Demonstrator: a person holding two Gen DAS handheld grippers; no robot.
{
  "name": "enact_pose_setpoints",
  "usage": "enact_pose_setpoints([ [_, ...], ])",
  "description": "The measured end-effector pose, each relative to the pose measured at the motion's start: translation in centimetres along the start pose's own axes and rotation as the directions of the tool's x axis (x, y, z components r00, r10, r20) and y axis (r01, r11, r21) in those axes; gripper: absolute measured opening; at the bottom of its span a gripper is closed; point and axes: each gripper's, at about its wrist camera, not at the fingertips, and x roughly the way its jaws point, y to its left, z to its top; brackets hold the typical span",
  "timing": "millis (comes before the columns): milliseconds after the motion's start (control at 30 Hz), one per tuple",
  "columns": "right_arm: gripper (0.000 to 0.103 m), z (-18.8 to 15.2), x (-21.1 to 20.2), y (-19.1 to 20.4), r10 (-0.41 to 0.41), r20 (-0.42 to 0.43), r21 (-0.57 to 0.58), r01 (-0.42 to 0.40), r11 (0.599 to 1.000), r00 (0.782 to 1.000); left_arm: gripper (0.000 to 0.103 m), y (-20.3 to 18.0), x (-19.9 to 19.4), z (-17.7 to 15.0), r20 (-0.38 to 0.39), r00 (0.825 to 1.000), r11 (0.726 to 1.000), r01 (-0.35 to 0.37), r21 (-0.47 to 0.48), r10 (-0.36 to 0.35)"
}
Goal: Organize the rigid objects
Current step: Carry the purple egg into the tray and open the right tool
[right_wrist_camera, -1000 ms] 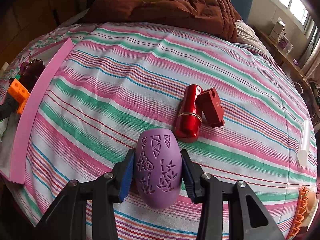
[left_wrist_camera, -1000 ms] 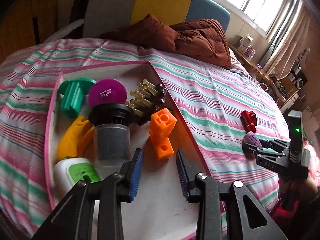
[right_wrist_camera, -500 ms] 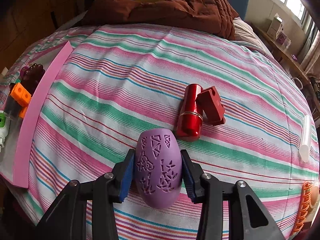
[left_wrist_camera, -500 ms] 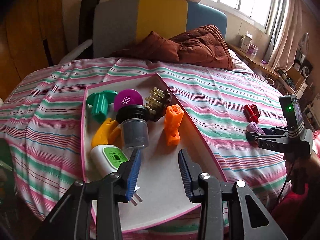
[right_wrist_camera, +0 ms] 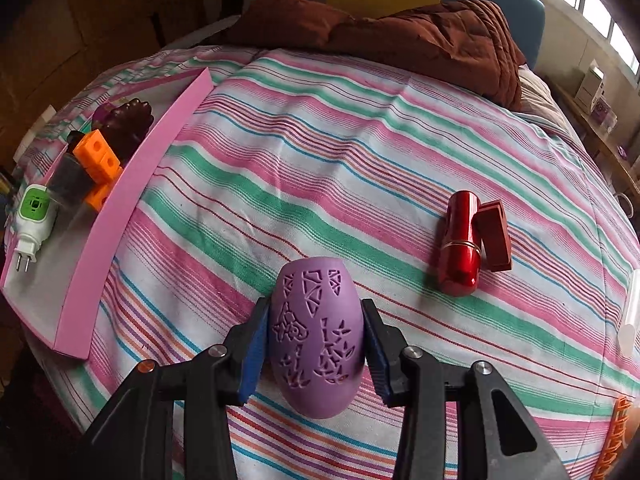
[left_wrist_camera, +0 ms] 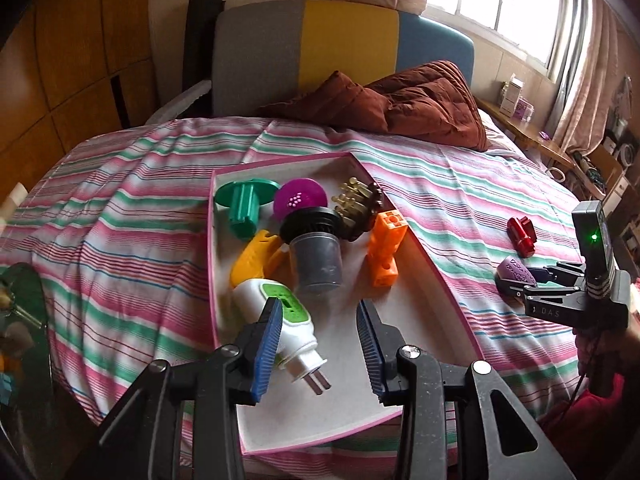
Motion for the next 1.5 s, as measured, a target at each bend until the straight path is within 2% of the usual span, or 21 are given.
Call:
enact_pose_setpoints([
  [367, 0.044, 0.1, -0.1, 0.3, -0.017, -0.012, 0.002, 0.017, 1.000, 1.000, 0.043, 2.1, -0.9, -0.6, 0.013, 0.999, 0.998, -0.035, -0.046, 0.035],
  [567, 0.044, 0.1, -1.5, 1.6, 0.027, 0.006, 0.016, -0.028, 0.999, 1.000, 0.043, 3.1, -1.1, -1.1, 0.014, 0.999, 0.997, -0.037, -0.069, 0.038],
  [700, 0.044, 0.9, -3.7, 3.6, 0.083, 0.060, -0.013, -0.082, 0.997, 0.995, 0.043, 4.0, -1.3, -1.2, 0.022, 0.999, 0.995, -0.043, -0.095, 0.045],
  [900, 0.044, 2.5, -6.5, 8.8, 0.180, 0.118, -0.148, -0.162, 0.976, 0.977, 0.043, 5.0, -1.5, -1.5, 0.023, 0.998, 0.991, -0.054, -0.123, 0.057],
  [1133, 0.044, 3.0, -6.3, 14.8, 0.256, 0.086, -0.258, -0.226, 0.939, 0.963, 0.043, 5.6, -1.8, -1.8, 0.027, 0.997, 0.989, -0.065, -0.131, 0.070],
  [1233, 0.044, 3.2, -4.9, 16.8, 0.256, 0.044, -0.298, -0.232, 0.926, 0.966, 0.043, 5.7, -1.9, -1.8, 0.030, 0.997, 0.989, -0.069, -0.131, 0.073],
  [1367, 0.044, 3.5, -2.3, 18.4, 0.187, 0.005, -0.331, -0.174, 0.927, 0.982, 0.043, 5.7, -1.8, -1.8, 0.026, 0.997, 0.989, -0.072, -0.129, 0.076],
  [1500, 0.044, 3.9, -0.2, 18.9, 0.141, -0.008, -0.350, -0.135, 0.927, 0.990, 0.043, 5.7, -1.7, -1.9, 0.018, 0.997, 0.989, -0.073, -0.125, 0.076],
])
